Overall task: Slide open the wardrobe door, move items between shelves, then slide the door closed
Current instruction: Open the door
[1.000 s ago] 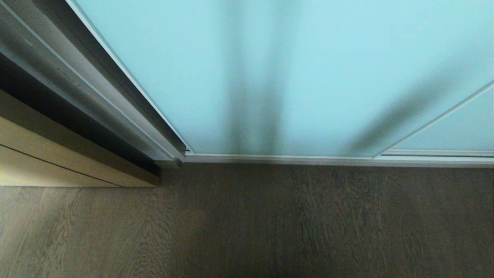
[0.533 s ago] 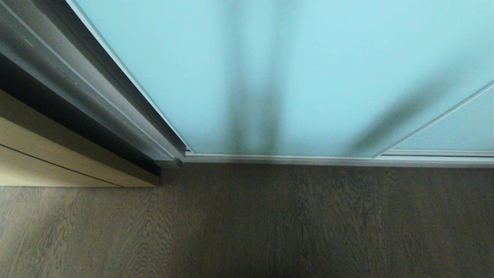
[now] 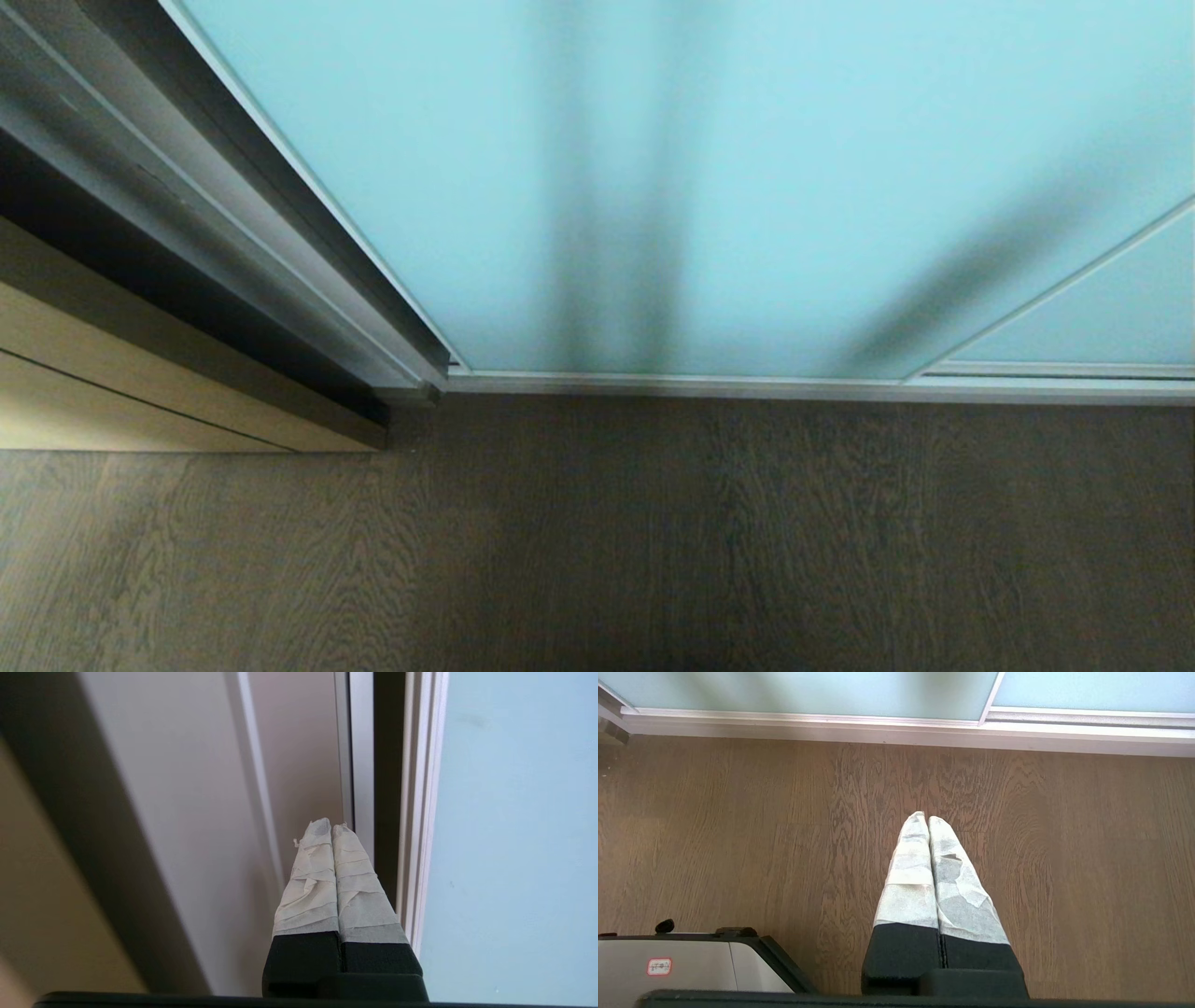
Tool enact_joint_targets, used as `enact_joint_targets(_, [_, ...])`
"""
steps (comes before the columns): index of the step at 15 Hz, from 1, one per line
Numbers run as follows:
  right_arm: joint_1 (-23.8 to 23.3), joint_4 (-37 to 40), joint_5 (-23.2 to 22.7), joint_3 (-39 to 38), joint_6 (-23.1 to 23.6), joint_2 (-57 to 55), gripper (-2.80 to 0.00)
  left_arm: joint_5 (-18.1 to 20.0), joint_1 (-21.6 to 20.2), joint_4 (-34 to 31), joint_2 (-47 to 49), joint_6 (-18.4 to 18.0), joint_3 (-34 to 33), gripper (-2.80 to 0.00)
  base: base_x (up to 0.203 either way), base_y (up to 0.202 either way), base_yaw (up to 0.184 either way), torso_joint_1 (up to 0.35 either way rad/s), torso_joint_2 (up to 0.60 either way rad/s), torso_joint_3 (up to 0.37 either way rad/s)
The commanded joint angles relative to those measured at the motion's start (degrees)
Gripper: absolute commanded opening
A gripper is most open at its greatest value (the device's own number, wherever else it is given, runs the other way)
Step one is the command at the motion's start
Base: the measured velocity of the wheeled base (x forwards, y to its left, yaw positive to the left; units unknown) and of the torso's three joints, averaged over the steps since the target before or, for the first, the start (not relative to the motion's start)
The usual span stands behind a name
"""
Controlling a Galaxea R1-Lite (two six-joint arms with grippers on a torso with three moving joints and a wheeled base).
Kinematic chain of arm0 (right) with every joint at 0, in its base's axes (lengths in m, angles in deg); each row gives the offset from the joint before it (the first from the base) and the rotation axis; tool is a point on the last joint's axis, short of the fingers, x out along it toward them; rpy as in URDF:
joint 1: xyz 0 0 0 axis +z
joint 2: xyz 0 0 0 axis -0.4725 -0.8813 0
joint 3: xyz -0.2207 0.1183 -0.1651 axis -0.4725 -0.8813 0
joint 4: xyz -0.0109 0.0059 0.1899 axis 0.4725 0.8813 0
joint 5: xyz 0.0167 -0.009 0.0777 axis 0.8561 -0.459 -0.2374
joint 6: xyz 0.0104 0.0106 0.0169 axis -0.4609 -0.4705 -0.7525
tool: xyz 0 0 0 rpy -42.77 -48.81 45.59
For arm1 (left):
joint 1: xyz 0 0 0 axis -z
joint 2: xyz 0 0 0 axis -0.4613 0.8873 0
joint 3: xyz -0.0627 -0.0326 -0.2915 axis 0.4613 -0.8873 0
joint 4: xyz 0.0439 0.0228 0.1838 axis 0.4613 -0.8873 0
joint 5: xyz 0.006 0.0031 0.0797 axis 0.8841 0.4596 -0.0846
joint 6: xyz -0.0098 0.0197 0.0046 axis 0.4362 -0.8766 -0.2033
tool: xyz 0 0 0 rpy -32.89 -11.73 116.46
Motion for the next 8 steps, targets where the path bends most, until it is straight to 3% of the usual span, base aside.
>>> enact_joint_targets(1, [0.0, 0.0, 0.0, 0.0, 0.0, 0.0, -2.8, -0.1, 0.0, 1.8, 4.2, 0.7, 0.5, -2.8, 0.0, 0.0, 0.0, 0.0, 0.0, 0.0])
enact_joint_targets(4, [0.0, 0.0, 0.0, 0.0, 0.0, 0.0, -2.8, -0.1, 0.2, 6.8, 9.0, 1.3, 0.7, -2.8, 0.0, 0.0, 0.0, 0.0, 0.0, 0.0])
enact_joint_targets(8, [0.0, 0.0, 0.0, 0.0, 0.0, 0.0, -2.8, -0.1, 1.3, 7.8, 12.6, 1.3, 1.7, -2.8, 0.0, 0.0, 0.0, 0.0, 0.0, 0.0])
